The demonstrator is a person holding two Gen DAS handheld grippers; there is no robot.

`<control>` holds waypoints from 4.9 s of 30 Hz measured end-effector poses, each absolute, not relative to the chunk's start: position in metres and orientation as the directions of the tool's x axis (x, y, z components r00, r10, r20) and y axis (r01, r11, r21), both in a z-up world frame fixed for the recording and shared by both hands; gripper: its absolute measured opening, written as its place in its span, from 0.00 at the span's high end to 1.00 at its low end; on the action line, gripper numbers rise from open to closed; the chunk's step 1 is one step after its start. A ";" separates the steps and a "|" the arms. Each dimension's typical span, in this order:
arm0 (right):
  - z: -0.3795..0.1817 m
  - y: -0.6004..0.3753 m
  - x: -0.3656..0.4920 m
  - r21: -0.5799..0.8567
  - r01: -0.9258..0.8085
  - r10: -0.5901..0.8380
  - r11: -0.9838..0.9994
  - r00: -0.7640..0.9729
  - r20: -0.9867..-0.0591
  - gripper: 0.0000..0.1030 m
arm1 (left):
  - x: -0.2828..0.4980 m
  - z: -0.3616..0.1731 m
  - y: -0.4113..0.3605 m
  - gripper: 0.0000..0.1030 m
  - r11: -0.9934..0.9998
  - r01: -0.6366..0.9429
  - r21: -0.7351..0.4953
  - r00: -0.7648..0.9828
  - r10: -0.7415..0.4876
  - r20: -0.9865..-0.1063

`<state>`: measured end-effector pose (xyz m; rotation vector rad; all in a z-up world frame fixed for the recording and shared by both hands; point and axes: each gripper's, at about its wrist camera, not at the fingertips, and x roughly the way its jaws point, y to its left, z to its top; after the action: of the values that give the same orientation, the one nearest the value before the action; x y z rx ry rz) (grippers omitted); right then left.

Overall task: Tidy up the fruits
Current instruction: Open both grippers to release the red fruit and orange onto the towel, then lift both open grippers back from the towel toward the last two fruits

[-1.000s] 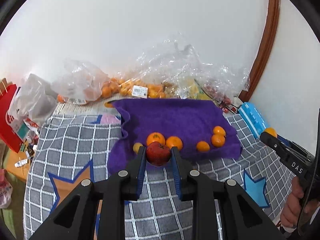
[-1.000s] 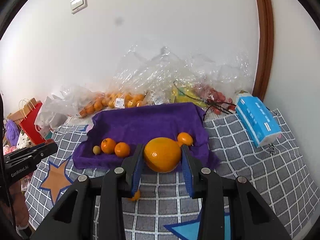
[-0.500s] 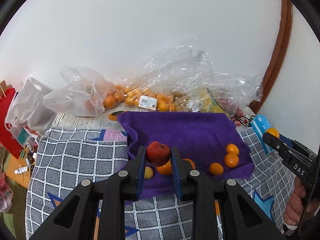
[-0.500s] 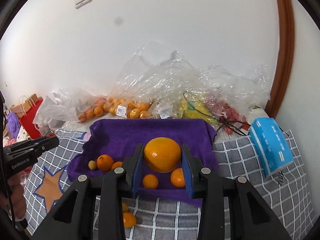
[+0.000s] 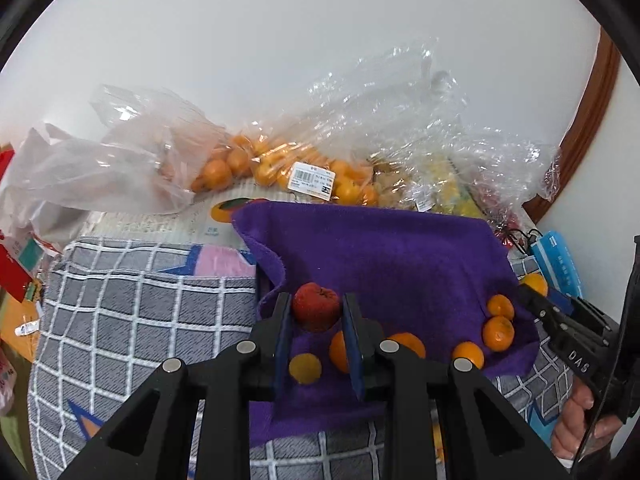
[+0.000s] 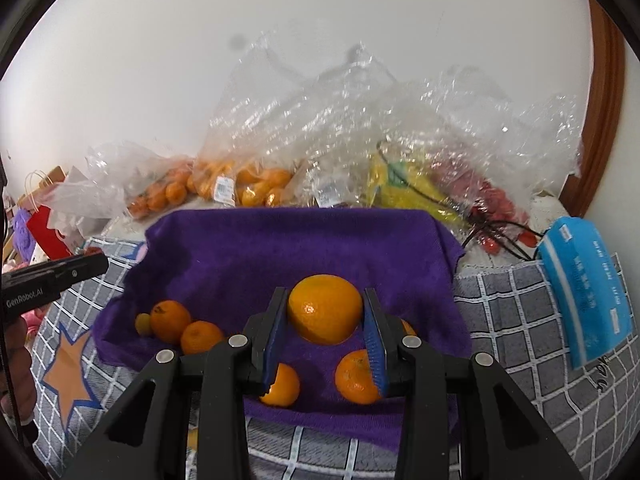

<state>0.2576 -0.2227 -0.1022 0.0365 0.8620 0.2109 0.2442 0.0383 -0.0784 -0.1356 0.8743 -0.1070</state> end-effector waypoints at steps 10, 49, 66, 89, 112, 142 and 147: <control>-0.136 -0.218 0.280 0.120 -0.188 0.210 0.975 0.587 -0.782 0.65 | 0.278 -0.101 0.021 0.77 0.984 0.065 -0.164 0.597 -0.170 -0.784; -0.143 -0.211 0.277 0.081 -0.176 0.169 0.981 0.572 -0.802 0.41 | 0.296 -0.135 0.015 0.61 0.987 0.062 -0.148 0.502 -0.159 -0.850; -0.060 -0.240 0.193 0.032 -0.006 0.029 0.999 0.611 -0.791 0.20 | 0.193 -0.065 0.017 0.44 0.992 0.061 -0.110 0.588 -0.124 -0.799; -0.049 -0.236 0.066 0.037 -0.085 0.087 0.996 0.716 -0.693 0.20 | 0.070 -0.045 0.019 0.40 0.989 0.088 -0.118 0.735 -0.145 -0.662; -0.069 -0.249 0.065 0.106 -0.031 0.090 0.994 0.779 -0.620 0.20 | 0.067 -0.083 0.027 0.41 0.989 0.092 -0.117 0.699 -0.147 -0.700; -0.119 -0.228 0.096 0.109 -0.105 0.151 0.988 0.677 -0.721 0.45 | 0.099 -0.117 0.025 0.40 0.987 0.092 -0.130 0.647 -0.159 -0.746; -0.129 -0.215 0.103 0.114 -0.139 0.177 0.984 0.646 -0.743 0.51 | 0.106 -0.125 0.029 0.40 0.987 0.085 -0.134 0.631 -0.157 -0.760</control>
<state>0.1030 -0.2150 -0.1294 0.0476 0.8498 0.1802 0.1059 0.0295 -0.1247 -0.0885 0.8773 -0.1388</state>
